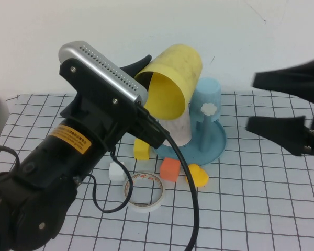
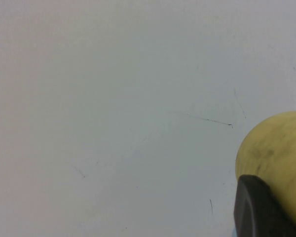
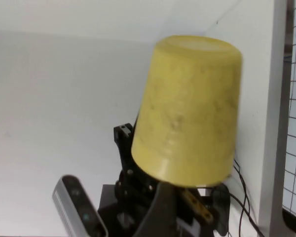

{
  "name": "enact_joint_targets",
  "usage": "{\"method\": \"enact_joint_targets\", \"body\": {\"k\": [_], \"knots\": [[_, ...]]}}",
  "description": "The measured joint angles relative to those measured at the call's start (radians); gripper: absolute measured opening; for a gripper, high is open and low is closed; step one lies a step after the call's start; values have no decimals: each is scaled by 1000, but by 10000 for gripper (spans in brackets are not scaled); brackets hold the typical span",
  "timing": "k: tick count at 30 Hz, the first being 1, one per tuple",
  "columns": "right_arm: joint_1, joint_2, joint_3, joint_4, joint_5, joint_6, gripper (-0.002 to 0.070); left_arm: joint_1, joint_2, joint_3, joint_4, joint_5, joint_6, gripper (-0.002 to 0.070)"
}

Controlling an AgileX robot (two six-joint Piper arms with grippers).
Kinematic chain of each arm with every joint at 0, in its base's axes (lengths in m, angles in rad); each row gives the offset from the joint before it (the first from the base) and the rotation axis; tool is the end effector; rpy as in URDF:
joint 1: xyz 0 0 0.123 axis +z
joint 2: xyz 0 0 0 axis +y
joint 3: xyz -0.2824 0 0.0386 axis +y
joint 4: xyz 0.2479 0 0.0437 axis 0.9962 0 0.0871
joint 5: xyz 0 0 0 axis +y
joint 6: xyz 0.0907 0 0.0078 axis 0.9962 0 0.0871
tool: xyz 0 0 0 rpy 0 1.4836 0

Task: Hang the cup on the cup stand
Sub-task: Adjust the cup with two arms

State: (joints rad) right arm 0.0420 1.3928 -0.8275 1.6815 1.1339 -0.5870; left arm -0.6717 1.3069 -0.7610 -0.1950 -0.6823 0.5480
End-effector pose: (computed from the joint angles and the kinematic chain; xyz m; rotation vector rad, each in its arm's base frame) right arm 0.2554 0.0928 0.3023 0.3038 2.0946 1.8432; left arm 0.2312 -0.1696 0.3334 0.6010 1.2197 -0.1489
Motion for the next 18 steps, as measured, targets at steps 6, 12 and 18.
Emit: {"method": "enact_joint_targets", "body": {"k": [6,12,18], "knots": [[123,25,-121,0,-174,31,692,0,0,0,0,0,-4,7],[165,29,-198,0,-277,77,693,0,0,0,1,0,-4,7],[186,43,-226,1,-295,114,693,0,0,0,4,-1,-4,7]]}}
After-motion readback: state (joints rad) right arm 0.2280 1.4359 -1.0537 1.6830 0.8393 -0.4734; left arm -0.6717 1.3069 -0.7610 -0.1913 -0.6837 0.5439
